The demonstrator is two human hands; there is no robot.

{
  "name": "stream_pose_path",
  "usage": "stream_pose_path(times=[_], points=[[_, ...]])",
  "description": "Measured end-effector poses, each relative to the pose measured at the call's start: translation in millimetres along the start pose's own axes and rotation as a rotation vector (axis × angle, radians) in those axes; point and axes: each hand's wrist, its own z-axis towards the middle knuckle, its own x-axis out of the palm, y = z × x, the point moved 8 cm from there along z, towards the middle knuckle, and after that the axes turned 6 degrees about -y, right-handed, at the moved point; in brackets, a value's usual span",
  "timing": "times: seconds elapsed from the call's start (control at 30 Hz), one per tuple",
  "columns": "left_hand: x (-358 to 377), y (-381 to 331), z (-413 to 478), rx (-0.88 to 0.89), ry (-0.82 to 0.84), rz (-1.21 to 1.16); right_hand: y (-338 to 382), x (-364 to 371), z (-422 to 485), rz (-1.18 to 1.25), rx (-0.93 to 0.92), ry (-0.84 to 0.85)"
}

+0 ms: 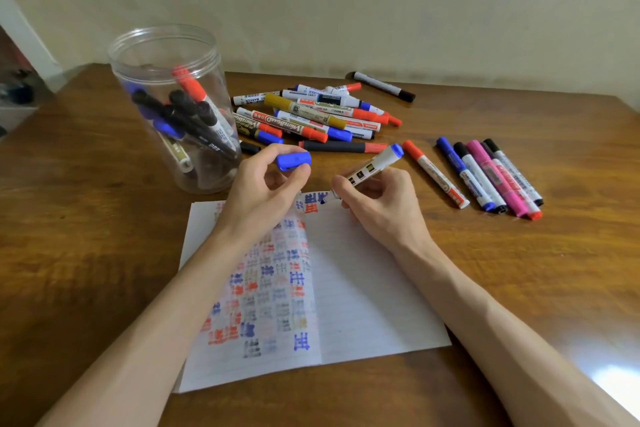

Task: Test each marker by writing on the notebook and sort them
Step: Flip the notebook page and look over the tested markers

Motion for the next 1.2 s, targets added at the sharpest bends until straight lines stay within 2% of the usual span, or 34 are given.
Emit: stream_pose_path(times=[0.27, 0.47, 0.8, 1.03, 1.2], points=[[1.9, 0.9, -0.5, -0.007, 0.013, 0.022, 0.7, 1.4, 1.1, -0.088, -0.084, -0.011], [1.1, 1.4, 1.1, -0.008, 0.022, 0.042, -2.6, -3.7, 3.0, -0.009, -0.008, -0.024], [0.3, 2.9, 0.7, 0.002, 0.014, 0.048, 2.2, 1.0, 0.4, -0.094, -0.096, -0.007], [-0.1, 3.5, 1.4, -0.002, 0.010, 0.053, -0.7, -0.7, 2.5, -0.038, -0.060, -0.010], [0.5, 2.8, 0.9, 0.006, 0.013, 0.054, 4.4, 4.5, -1.2, -0.061, -0.103, 0.033]])
